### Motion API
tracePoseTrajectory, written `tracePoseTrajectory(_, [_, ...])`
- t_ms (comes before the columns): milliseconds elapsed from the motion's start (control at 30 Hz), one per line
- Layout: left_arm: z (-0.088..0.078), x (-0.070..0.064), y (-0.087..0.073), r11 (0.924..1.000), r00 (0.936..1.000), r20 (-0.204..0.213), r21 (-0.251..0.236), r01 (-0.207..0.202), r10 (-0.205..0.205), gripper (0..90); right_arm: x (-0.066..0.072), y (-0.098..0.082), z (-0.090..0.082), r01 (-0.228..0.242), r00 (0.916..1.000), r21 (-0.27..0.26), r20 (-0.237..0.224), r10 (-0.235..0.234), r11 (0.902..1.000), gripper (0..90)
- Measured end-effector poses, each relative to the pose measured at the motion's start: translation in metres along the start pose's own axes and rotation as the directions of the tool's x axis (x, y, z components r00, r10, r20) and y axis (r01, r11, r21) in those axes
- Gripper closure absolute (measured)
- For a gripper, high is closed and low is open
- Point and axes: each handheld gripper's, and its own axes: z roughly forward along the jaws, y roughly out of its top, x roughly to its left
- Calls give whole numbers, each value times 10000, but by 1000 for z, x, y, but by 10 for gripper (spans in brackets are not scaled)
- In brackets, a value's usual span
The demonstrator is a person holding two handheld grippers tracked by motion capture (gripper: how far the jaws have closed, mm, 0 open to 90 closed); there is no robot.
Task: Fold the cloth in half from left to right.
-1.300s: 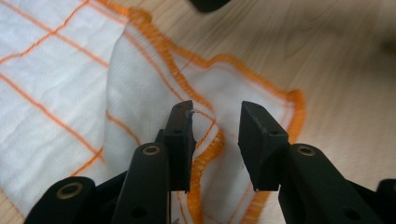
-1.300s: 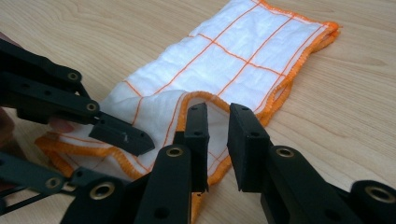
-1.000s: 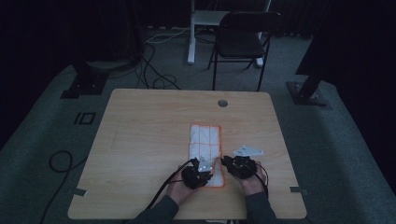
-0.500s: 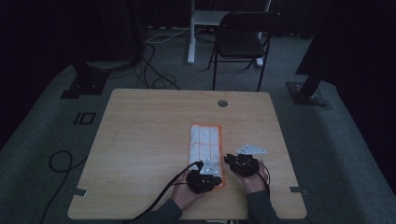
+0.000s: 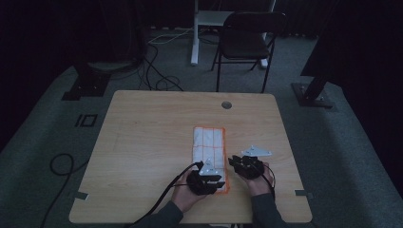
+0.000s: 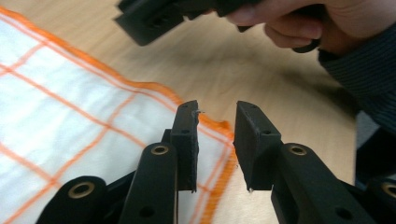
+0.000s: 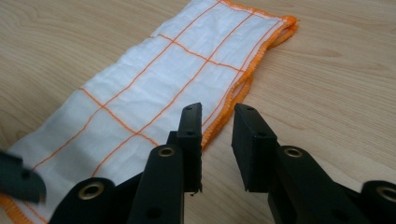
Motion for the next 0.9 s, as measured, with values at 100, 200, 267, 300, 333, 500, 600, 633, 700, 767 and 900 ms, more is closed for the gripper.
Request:
tracePoseTrajectory(100, [-3,6,-1,9999,9997,-226,-91,54,-56,692,-1,1,2,-6,10000,25,29,6,10000,717])
tracePoseTrajectory(200, [-6,10,-1,9997,9992,-351,-165,172,-178,681,-1,1,3,46,10000,9,26,-46,10000,712])
tracePoseTrajectory(267, [-8,15,-2,9996,9984,-523,-179,223,-232,674,-1,1,5,5,10000,57,23,-5,10000,706])
tracePoseTrajectory(300, [-8,15,-2,9996,9984,-523,-179,223,-232,672,-1,1,5,5,10000,57,23,-5,10000,706])
tracePoseTrajectory(333, [-8,16,-2,9995,9980,-584,-219,234,-246,672,-2,1,5,4,10000,53,19,-4,10000,704])
tracePoseTrajectory(500, [-13,22,-3,9989,9957,-872,-359,294,-325,657,-2,1,4,-9,10000,21,2,9,10000,690])
tracePoseTrajectory(600, [-17,27,-5,9983,9928,-1122,-461,360,-410,653,-2,1,4,-1,10000,10,23,1,10000,680])
tracePoseTrajectory(633, [-17,28,-5,9979,9921,-1167,-509,407,-465,646,-2,1,4,4,10000,11,35,-4,10000,676])
tracePoseTrajectory(700, [-19,31,-7,9973,9899,-1312,-556,471,-541,633,-3,1,4,3,10000,-3,62,-3,10000,665])
tracePoseTrajectory(767, [-20,34,-8,9964,9880,-1399,-624,569,-652,631,-3,1,4,2,10000,-7,77,-2,10000,659])
tracePoseTrajectory(900, [-25,40,-10,9963,9851,-1573,-608,612,-701,623,-3,1,4,-11,9999,-9,125,11,10000,643])
